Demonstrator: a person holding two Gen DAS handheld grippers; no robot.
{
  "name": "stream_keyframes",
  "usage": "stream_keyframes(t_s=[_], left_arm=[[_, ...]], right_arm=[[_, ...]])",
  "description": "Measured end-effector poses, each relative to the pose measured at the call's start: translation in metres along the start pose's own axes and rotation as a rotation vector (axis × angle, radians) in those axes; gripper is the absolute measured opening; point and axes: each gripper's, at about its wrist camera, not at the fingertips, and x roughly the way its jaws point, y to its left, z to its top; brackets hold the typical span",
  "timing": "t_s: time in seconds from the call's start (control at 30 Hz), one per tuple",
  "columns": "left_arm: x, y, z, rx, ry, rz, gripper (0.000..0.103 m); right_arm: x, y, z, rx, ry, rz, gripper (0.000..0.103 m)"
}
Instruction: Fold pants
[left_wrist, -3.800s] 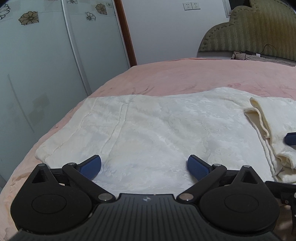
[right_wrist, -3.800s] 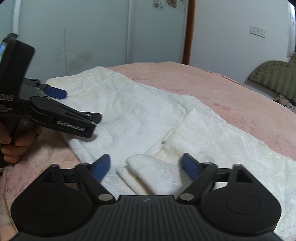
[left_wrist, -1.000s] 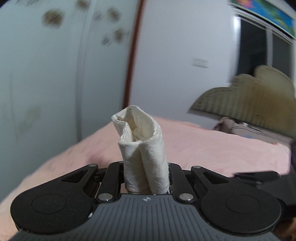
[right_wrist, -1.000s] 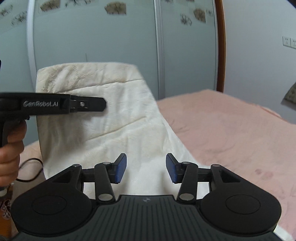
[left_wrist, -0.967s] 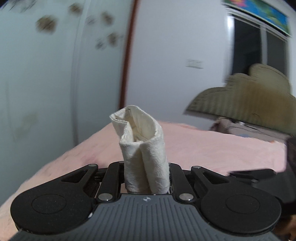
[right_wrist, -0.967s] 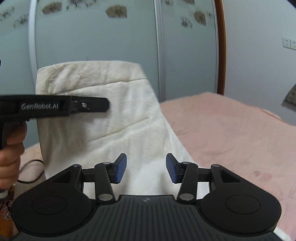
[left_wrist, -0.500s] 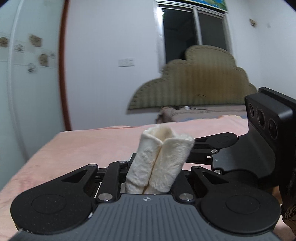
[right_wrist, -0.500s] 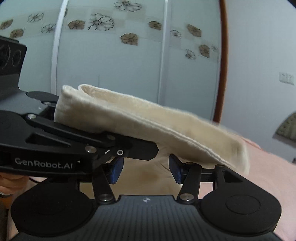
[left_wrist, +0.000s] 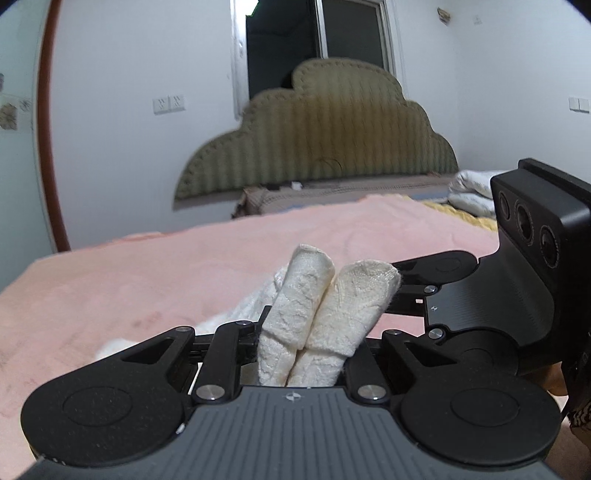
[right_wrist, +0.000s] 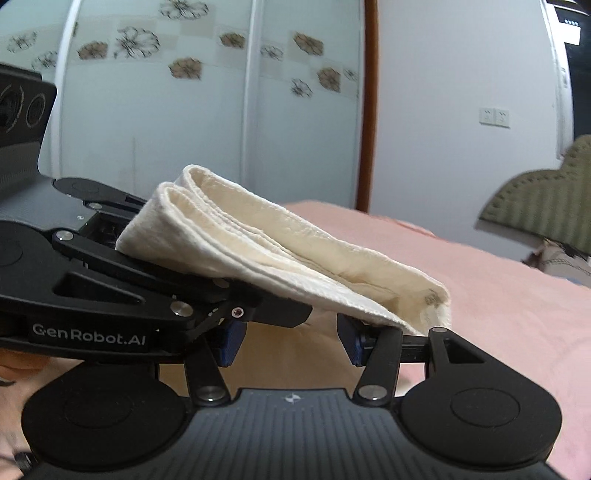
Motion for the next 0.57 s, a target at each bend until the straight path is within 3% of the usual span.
stream_keyframes(t_s=[0.13, 0.37, 0.4, 0.57], left_arm=[[0.017, -0.011, -0.012, -0.007, 0.058, -0.023, 0.016], [0.027, -0.018, -0.023, 0.023, 0.067, -0.048, 0.016], [0.031, -0.018, -0.024, 0.029, 0.076, -0.061, 0.023], [0.047, -0.023, -0.03, 0.06, 0.126, -0.093, 0.033]], right_arm=[[0.0, -0.003, -0.015, 0.031, 0.032, -0.023, 0.054], [-0.007, -0.003, -0.028, 0.064, 0.071, -0.079, 0.054], [-0.007, -0.002, -0.028, 0.073, 0.095, -0.101, 0.054], [-0.044, -0.004, -0.038, 0.155, 0.17, -0.21, 0.054]])
